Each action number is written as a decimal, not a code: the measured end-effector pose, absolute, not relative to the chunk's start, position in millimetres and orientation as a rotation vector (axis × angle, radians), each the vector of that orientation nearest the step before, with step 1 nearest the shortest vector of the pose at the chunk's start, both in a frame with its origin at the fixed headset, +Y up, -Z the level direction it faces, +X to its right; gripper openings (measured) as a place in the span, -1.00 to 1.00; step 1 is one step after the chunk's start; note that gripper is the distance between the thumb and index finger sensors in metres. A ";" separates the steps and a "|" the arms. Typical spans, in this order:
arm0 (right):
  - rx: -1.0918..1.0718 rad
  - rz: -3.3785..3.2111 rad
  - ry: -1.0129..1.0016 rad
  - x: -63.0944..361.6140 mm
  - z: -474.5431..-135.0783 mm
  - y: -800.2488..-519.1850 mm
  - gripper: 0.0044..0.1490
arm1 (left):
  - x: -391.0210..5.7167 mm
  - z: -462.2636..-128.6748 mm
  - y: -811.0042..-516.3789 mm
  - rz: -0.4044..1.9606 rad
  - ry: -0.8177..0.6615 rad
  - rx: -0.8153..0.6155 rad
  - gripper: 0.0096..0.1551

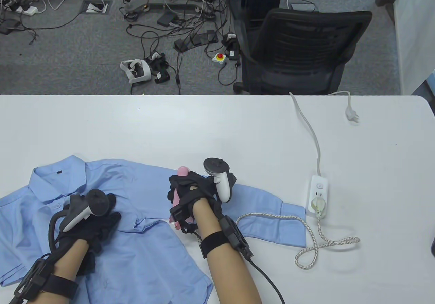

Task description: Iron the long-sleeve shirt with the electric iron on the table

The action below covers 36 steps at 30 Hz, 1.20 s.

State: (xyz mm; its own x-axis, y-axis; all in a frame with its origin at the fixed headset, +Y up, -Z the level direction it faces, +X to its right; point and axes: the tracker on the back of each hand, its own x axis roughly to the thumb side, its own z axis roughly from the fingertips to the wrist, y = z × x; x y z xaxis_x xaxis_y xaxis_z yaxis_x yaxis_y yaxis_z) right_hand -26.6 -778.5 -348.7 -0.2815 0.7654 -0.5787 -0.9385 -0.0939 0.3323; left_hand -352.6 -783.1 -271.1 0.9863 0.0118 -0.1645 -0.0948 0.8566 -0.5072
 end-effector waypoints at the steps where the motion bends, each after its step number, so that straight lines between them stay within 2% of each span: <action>1: -0.311 1.694 0.766 -19.5 -347.5 -778.7 -0.16 | -352.5 -271.0 -783.3 0.056 0.158 -0.539 -0.26; 15: -0.406 1.659 0.663 50.1 -324.5 -779.2 -0.17 | -351.4 -270.2 -783.2 0.037 0.161 -0.533 -0.25; 26: -0.541 1.652 0.577 125.6 -292.9 -775.9 -0.18 | -350.6 -270.4 -783.3 0.036 0.162 -0.531 -0.25; 31: -0.574 1.682 0.591 148.4 -284.6 -771.4 -0.19 | -350.5 -270.5 -783.3 0.032 0.161 -0.530 -0.25; 36: -0.595 1.712 0.592 152.6 -278.4 -767.3 -0.20 | -347.5 -270.7 -782.5 -0.014 0.160 -0.511 -0.25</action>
